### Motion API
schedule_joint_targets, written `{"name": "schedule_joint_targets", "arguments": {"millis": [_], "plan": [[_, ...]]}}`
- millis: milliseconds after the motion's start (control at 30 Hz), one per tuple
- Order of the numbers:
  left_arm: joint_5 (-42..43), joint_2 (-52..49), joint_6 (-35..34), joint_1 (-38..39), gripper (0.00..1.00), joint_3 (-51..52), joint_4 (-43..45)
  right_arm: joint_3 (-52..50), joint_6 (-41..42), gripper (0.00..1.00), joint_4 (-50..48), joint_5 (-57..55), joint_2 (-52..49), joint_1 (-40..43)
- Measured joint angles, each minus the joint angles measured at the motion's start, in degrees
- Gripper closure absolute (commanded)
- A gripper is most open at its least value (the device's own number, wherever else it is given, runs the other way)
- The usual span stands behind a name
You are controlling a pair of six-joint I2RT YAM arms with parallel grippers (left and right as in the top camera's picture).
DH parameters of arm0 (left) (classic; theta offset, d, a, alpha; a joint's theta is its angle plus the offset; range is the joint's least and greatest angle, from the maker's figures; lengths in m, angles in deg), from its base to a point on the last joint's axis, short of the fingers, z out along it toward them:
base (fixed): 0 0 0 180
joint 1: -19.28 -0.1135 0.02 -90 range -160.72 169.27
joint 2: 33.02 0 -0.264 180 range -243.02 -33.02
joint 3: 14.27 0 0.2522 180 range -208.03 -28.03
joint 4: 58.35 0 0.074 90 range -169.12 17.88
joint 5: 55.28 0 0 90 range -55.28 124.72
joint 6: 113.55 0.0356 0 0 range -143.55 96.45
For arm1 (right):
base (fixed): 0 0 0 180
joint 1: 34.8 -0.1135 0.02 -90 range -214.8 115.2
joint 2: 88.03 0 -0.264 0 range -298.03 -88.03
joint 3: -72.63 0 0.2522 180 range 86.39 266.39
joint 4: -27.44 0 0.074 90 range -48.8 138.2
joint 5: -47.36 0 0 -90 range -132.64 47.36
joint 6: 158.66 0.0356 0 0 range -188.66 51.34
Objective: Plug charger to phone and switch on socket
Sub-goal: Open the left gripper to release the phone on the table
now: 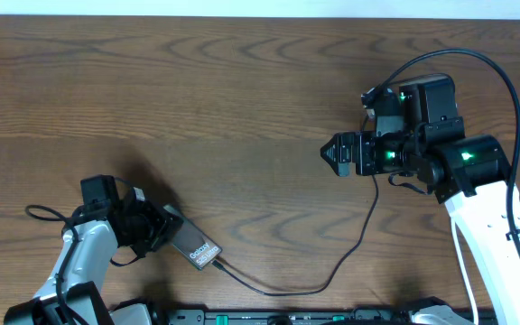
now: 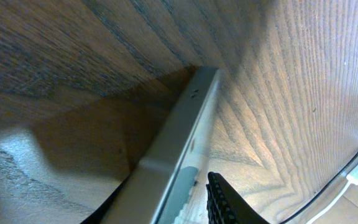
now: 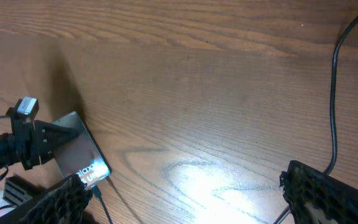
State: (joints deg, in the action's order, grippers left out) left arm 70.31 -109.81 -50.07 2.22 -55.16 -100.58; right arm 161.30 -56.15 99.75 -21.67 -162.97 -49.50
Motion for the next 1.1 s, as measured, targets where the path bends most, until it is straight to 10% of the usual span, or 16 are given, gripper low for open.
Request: {"name": "schedule_joint_targets", "arguments": {"millis": [767,1100], "plan": [[3.13,0.50,0.11,0.00,0.21,-0.92,-2.51,0.00,0.00,0.01,0.00,0.00,0.00,0.00],[3.41,0.90,-0.02,0.04,0.18,-1.33,-4.68,0.00,0.00,0.01,0.04,0.00,0.00,0.00]]}}
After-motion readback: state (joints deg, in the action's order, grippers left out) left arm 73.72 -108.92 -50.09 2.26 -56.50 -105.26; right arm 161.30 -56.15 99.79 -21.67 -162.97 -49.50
